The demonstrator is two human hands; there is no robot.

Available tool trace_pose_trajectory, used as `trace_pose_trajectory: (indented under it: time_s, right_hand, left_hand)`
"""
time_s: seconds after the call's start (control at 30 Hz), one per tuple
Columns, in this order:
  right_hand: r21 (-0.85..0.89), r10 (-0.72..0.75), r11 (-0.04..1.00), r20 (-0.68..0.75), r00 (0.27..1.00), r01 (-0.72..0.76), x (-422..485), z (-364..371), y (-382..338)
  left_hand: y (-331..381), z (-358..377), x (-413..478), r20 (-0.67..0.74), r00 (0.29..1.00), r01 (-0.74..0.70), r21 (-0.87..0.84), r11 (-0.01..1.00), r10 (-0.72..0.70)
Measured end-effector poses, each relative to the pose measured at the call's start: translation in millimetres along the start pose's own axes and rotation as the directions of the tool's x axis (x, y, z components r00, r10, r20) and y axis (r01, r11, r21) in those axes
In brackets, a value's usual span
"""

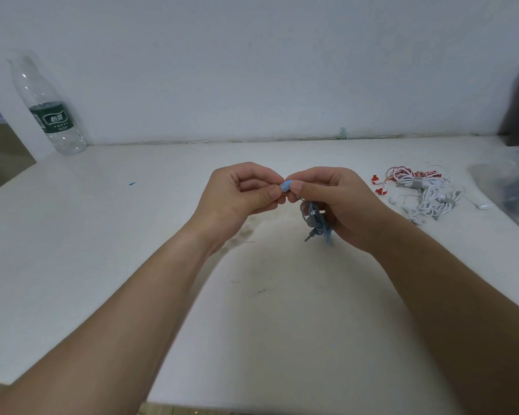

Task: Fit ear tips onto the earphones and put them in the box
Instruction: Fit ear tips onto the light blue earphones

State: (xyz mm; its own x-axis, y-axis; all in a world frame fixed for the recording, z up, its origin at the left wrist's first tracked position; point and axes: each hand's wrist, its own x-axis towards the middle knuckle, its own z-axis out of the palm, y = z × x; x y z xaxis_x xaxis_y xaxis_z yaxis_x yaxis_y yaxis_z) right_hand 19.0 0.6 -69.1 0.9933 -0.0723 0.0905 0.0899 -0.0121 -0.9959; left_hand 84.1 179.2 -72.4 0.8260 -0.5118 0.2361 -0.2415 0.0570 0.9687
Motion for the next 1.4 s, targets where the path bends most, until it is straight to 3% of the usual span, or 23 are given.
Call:
trace_pose_trajectory:
  time_s: [0.2, 0.4, 0.7, 0.83, 1.07, 1.17, 1.27, 1.4]
  right_hand:
    - [0.030, 0.015, 0.999, -0.006, 1.000, -0.015, 0, -1, -1]
    - [0.014, -0.006, 1.000, 0.006, 1.000, 0.006, 0, 2, -1]
    - [-0.046, -0.002, 0.999, -0.010, 1.000, 0.001, 2, -4, 1]
    - [0.066, 0.022, 0.998, -0.044, 0.999, -0.019, 4, -3, -1]
    - [0.544, 0.031, 0.838, 0.031, 0.999, -0.043, 7, -2, -8]
    - [0.638, -0.003, 0.769, 0.073, 0.997, -0.045, 6, -2, -9]
    - [0.704, -0.004, 0.709, 0.066, 0.998, -0.044, 6, -4, -9]
    - [0.740, 0.022, 0.672, 0.002, 1.000, -0.016, 9, -10, -9]
  left_hand:
    - [3, -3, -1, 0.061, 0.996, 0.069, -0.081, 0.994, -0.064]
    - [2, -1, -2, 0.039, 0.998, 0.047, -0.074, 0.996, -0.044]
    - [2, 4, -2, -0.041, 0.999, -0.019, 0.055, 0.998, 0.021]
    - [-1, 6, 0, -0.060, 0.998, 0.013, 0.085, 0.996, -0.008]
    - [-10, 21, -1, 0.210, 0.978, -0.084, 0.408, 0.909, -0.004]
    - [-13, 30, -4, 0.312, 0.947, -0.079, 0.444, 0.892, -0.072]
    - [-14, 38, -7, 0.324, 0.938, -0.099, 0.584, 0.806, -0.120]
    - [-11, 37, -7, 0.308, 0.951, -0.202, 0.623, 0.756, 0.000]
